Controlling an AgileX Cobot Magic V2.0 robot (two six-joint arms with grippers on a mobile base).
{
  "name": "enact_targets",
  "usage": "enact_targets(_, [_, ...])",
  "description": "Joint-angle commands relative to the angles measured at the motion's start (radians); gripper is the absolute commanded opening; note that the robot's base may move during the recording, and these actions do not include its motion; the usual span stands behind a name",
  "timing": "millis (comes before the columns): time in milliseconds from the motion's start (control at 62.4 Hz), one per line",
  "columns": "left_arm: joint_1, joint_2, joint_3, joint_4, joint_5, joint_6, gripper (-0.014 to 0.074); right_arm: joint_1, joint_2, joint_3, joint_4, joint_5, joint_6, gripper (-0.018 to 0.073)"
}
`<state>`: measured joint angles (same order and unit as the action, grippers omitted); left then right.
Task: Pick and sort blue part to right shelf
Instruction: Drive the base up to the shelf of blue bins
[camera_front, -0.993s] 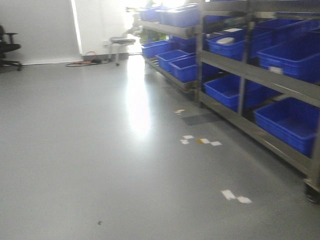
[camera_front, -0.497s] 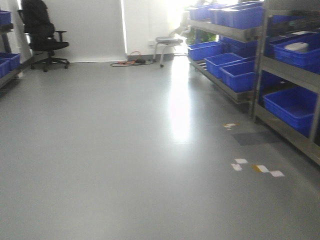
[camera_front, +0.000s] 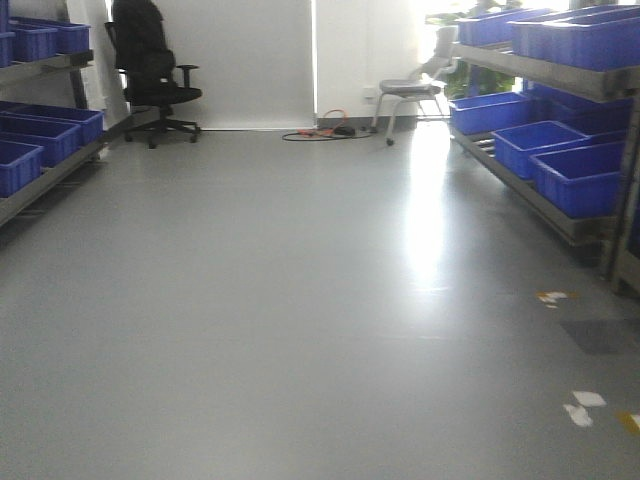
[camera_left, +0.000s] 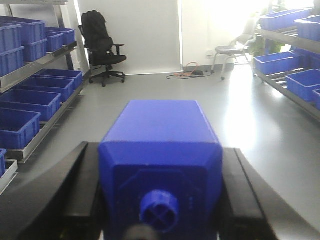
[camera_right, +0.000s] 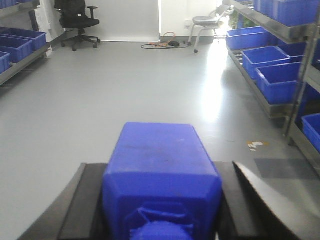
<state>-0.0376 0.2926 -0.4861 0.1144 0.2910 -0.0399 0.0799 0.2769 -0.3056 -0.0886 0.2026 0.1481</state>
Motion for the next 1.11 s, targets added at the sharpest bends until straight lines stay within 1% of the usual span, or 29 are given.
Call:
enact_targets(0, [0.002, 0.007, -0.030, 0.001, -0.091, 0.000, 0.0279, -0.004, 0.006, -0.031, -0.011, -0.096, -0.007, 0.0440])
enact_targets(1090, [0.002, 0.007, -0.030, 0.001, -0.091, 0.000, 0.0279, -0.004, 0.006, -0.031, -0.011, -0.096, -0.007, 0.0440])
